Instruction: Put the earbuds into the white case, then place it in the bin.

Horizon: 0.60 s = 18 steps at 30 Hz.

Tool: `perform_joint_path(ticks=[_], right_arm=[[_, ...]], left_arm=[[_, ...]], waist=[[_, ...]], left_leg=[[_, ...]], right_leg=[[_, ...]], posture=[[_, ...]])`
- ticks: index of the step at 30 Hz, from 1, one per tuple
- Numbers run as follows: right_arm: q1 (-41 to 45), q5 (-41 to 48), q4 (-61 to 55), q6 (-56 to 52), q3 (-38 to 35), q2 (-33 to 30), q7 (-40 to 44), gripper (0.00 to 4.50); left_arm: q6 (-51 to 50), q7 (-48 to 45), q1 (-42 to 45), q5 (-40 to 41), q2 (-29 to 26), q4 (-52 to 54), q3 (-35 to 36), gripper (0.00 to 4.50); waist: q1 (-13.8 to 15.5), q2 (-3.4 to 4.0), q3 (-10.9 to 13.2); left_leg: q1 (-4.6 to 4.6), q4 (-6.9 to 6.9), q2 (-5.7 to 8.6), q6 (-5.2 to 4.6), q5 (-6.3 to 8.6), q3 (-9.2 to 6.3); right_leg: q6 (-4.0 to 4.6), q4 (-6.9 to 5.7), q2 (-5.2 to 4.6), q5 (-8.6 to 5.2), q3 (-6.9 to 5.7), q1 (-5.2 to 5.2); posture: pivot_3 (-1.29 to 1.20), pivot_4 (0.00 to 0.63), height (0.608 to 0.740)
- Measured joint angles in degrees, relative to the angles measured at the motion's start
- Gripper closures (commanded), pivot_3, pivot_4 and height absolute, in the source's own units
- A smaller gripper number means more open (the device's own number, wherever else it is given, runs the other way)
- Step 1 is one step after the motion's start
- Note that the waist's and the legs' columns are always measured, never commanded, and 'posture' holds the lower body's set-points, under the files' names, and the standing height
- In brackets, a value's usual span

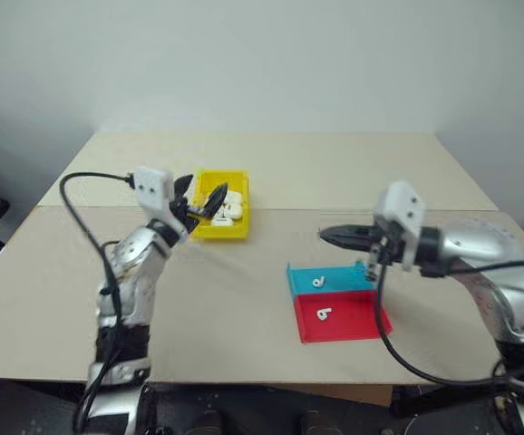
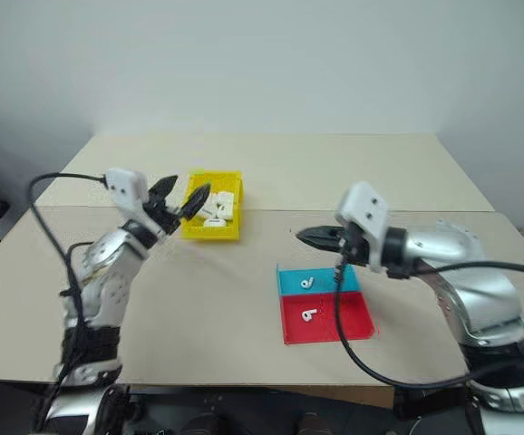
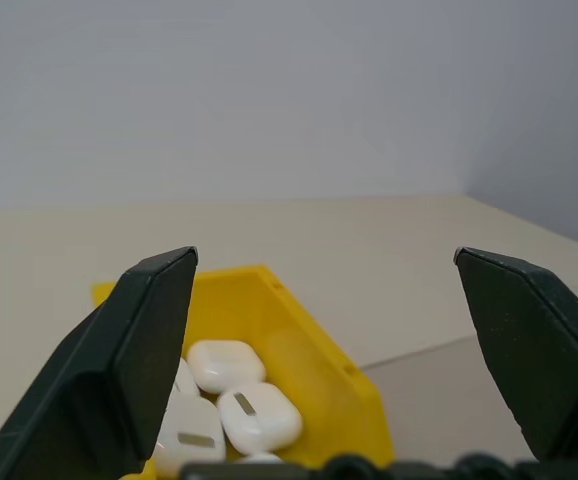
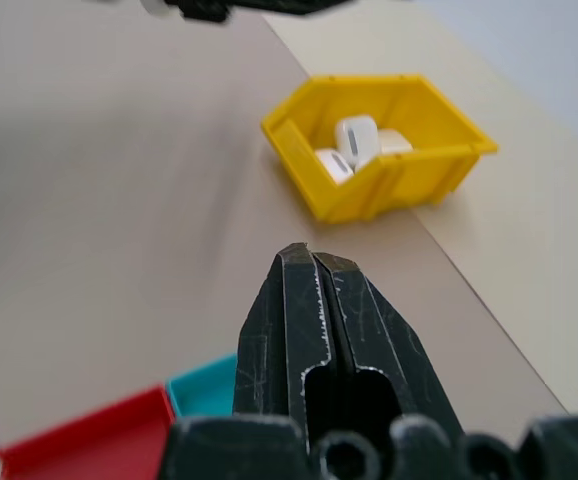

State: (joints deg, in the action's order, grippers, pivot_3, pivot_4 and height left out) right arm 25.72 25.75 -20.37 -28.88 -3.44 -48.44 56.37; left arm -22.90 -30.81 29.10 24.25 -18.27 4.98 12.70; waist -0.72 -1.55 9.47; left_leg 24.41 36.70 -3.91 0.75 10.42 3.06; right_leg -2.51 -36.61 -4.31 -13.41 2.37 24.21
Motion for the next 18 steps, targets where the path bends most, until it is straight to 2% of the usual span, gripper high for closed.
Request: perform_joint_path(ticks=[2,7,12,18], right_arm=[[-5.0,-1.1,0.9,4.7,-2.7,-4.7,4.0,4.5],[-12.5,-2.6,5.1,9.8,-9.4,-10.0,8.8,4.5],[-21.0,-4.3,8.2,13.6,-16.9,-13.7,12.9,4.5],[-23.9,-4.2,8.7,14.5,-20.7,-14.7,14.6,4.5]], left_arm=[[-2.4,-6.0,-5.3,5.7,-4.6,6.0,0.5,0.02],[-8.6,-14.7,-13.5,16.6,-14.7,12.8,6.3,0.02],[-10.2,-21.7,-24.6,18.8,-23.7,14.3,12.1,0.02],[-11.1,-25.2,-28.4,21.6,-27.9,15.3,16.7,0.02]], waist=[[0.0,0.0,0.0],[-0.2,-0.01,0.0],[-0.2,-0.01,0.0],[0.0,-0.03,0.0]], left_leg=[[-0.04,0.0,-0.01,0.0,0.0,0.0],[-0.25,0.02,-0.05,0.01,-0.02,0.04],[-0.32,0.02,-0.06,0.01,-0.02,0.1],[-0.29,0.03,-0.07,0.02,-0.01,0.11]], right_leg=[[0.0,0.0,0.0,-0.02,0.0,-0.03],[-0.24,-0.13,0.03,-0.22,0.04,-0.07],[0.07,-0.13,0.0,-0.45,0.07,-0.09],[0.09,-0.1,-0.03,-0.47,0.06,-0.06]], posture=[[0.0,0.15,0.74],[0.0,0.15,0.74],[0.0,0.15,0.74],[0.0,0.15,0.74]])
